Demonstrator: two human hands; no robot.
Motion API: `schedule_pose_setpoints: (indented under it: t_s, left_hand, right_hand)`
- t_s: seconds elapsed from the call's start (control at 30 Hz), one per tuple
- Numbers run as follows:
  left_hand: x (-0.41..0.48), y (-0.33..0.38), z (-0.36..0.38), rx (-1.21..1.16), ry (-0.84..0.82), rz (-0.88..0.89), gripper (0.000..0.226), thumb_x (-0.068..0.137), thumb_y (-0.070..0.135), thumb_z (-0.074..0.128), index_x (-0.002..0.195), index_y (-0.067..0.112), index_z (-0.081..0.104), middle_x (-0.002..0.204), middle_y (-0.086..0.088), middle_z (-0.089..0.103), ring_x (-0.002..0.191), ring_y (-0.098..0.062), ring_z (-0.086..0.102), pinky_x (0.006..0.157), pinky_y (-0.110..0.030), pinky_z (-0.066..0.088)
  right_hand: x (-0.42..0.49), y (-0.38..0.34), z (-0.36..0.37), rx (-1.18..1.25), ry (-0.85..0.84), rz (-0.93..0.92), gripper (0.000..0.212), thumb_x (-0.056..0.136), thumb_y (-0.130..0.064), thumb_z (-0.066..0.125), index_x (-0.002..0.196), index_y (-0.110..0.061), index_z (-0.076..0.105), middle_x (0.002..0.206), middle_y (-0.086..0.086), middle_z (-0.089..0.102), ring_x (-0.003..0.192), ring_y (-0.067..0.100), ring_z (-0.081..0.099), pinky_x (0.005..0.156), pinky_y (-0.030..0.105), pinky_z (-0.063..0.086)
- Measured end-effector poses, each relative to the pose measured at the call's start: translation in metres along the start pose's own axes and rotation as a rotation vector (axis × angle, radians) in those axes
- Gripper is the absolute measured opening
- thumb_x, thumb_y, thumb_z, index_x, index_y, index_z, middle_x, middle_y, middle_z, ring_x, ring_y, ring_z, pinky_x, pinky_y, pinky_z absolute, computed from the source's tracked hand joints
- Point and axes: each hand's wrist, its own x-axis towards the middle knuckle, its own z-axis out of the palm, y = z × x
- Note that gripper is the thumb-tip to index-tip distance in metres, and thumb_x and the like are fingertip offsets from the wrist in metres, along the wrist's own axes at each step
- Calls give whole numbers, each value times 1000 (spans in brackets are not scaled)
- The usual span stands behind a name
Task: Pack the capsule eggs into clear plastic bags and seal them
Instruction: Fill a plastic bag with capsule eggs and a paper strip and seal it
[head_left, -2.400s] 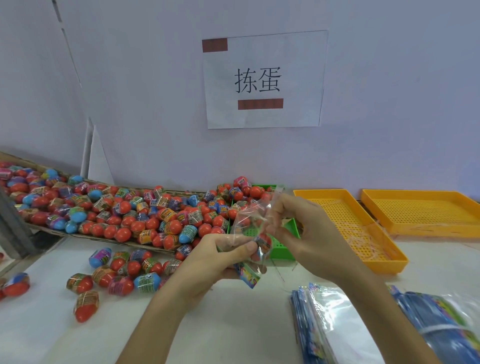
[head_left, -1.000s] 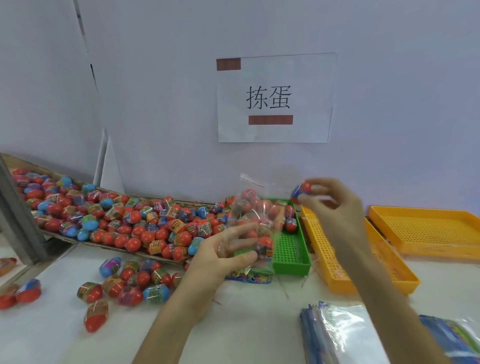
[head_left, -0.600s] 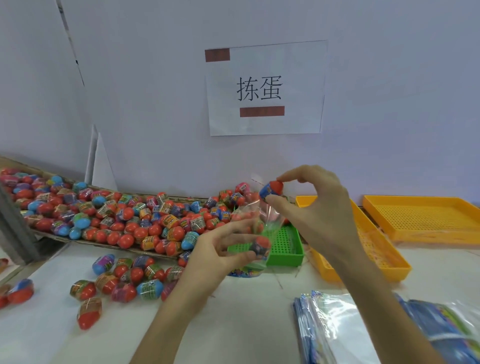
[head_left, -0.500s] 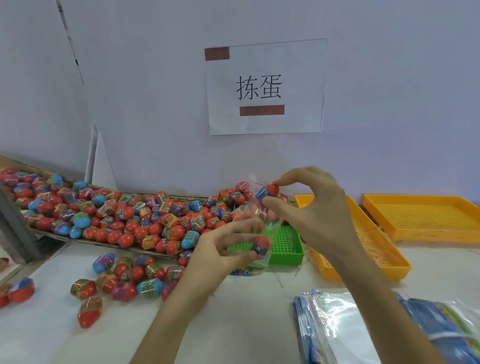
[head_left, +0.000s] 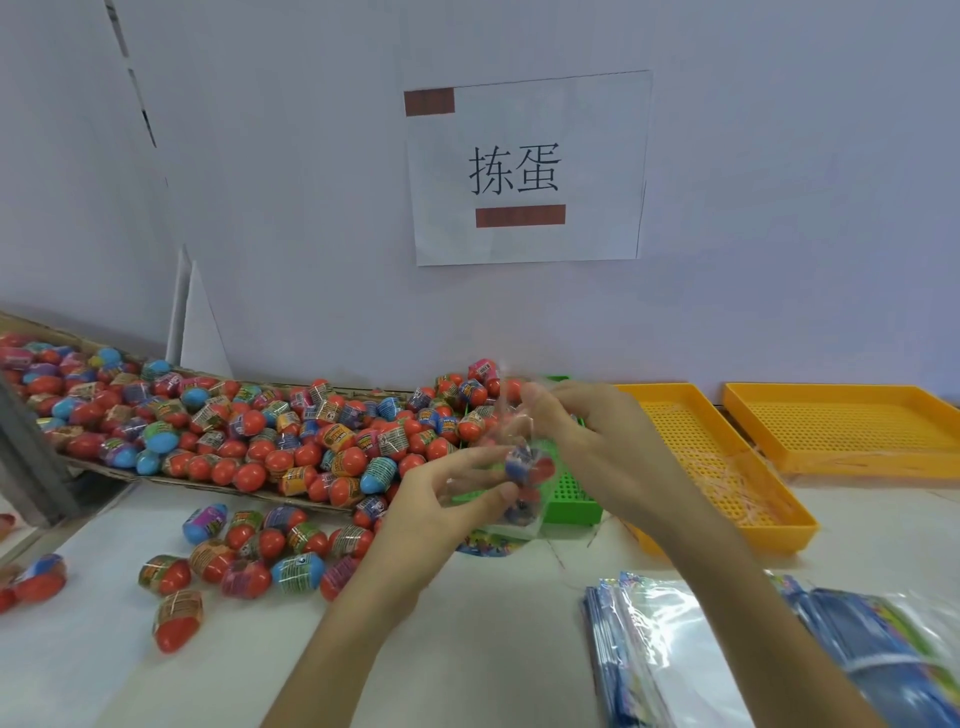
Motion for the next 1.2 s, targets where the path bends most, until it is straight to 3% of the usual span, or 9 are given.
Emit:
schedule_pose_setpoints:
  t_s: [0.17, 0.27, 0.47, 0.77, 0.83, 0.93, 1.03, 1.1, 1.2]
  left_hand:
    - [1, -1, -2, -37, -17, -45, 34, 81, 28, 75, 115, 31, 71, 109, 11, 77, 102, -7, 72, 79, -17, 56]
    - [1, -2, -2, -38, -39, -58, 45, 75, 26, 80, 119, 28, 71, 112, 6, 77, 105, -10, 72, 86, -27, 59]
    - [2, -5, -3, 19, -41, -60, 42, 82, 7, 80, 118, 25, 71, 110, 9, 77, 107, -8, 70, 80, -23, 58]
    - [1, -7, -7, 122, -124, -128, 40, 82, 16, 82, 105, 48, 76, 109, 17, 76, 103, -4, 71, 81, -22, 58]
    - [1, -8, -7, 124, -108, -151, 39, 81, 19, 84, 101, 52, 75, 108, 17, 76, 100, -1, 71, 80, -22, 58]
    - [3, -11, -11, 84, -72, -185, 36, 81, 17, 83, 101, 47, 77, 108, 11, 77, 98, -7, 73, 86, -33, 58]
    - [3, -8, -14, -14, -31, -182, 35, 81, 16, 82, 93, 49, 77, 96, 18, 77, 89, -4, 74, 68, -14, 55]
    - [4, -8, -15, -93, 30, -182, 32, 81, 15, 81, 98, 42, 78, 97, 15, 78, 88, -6, 75, 63, -15, 55]
    - [5, -6, -19, -203, 100, -169, 35, 76, 19, 82, 107, 35, 77, 101, 15, 77, 90, -3, 74, 69, -22, 58]
  right_hand:
    - [-4, -1, -12, -120, -29, -78, 48, 88, -71, 33, 77, -37, 66, 85, -14, 61, 90, 2, 53, 89, 38, 38]
    - [-6, 3, -15, -343, -145, -75, 34, 75, -69, 48, 87, -39, 60, 89, -20, 52, 94, 5, 47, 87, 32, 29]
    - [-5, 4, -14, -153, -261, -138, 20, 84, -36, 73, 103, -39, 70, 123, -22, 56, 123, 4, 46, 108, 39, 38]
    - [-3, 13, -14, -137, -446, -81, 17, 98, -38, 60, 87, -36, 73, 111, -24, 60, 112, -3, 50, 103, 39, 40]
    - [-1, 14, -12, -73, -408, -76, 20, 99, -41, 57, 85, -41, 71, 113, -23, 64, 112, -4, 53, 101, 36, 43]
    - [4, 24, -10, 159, -6, -24, 28, 103, -38, 52, 91, -33, 76, 105, -18, 69, 100, -6, 58, 85, 24, 47]
    - [18, 42, -2, 190, 362, 67, 28, 104, -28, 49, 87, -27, 72, 91, -14, 71, 87, 2, 63, 70, 21, 46]
    - [32, 54, 9, 122, 322, 175, 20, 100, -21, 55, 89, -26, 69, 89, -8, 71, 77, 7, 63, 61, 22, 45]
    - [55, 67, 34, -145, -30, 170, 14, 95, -17, 64, 106, -24, 70, 95, -6, 68, 78, 4, 57, 65, 19, 45]
